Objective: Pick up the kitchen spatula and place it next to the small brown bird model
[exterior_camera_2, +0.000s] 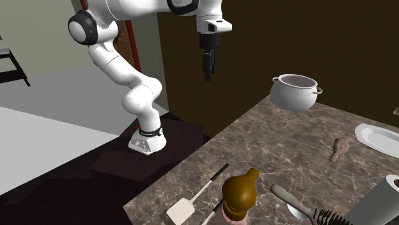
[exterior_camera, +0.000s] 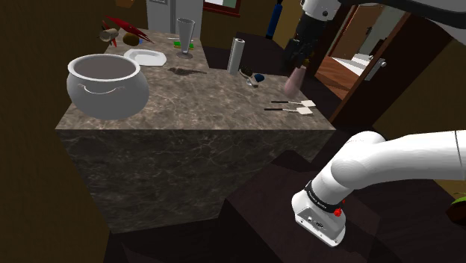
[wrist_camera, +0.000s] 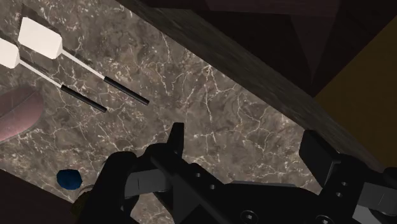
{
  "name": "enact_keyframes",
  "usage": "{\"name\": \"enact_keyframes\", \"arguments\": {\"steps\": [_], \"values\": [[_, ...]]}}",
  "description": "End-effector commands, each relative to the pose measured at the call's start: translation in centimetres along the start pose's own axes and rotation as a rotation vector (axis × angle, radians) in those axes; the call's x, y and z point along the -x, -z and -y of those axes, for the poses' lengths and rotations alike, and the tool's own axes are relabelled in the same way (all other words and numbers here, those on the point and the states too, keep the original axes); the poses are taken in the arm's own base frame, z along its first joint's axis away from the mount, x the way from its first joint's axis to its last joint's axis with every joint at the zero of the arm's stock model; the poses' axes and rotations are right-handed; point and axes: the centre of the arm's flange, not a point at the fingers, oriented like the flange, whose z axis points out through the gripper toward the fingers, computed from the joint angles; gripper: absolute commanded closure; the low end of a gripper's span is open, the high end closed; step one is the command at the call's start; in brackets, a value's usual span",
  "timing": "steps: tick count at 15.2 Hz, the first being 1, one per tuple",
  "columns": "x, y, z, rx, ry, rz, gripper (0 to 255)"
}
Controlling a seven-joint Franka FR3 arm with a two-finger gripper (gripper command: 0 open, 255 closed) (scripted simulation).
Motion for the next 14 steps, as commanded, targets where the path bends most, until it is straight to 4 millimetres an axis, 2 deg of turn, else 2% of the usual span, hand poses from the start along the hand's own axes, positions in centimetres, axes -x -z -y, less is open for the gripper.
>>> {"name": "enact_keyframes", "arguments": {"steps": [1,8,14], "values": [[0.0,0.0,0.0,0.0,0.0,0.0,0],[2.2,-5.8,-7.2,-0.025,0.235,-0.005,0],[2.6,-11.0,-13.6,-0.046,0.436,-0.01,0]]}}
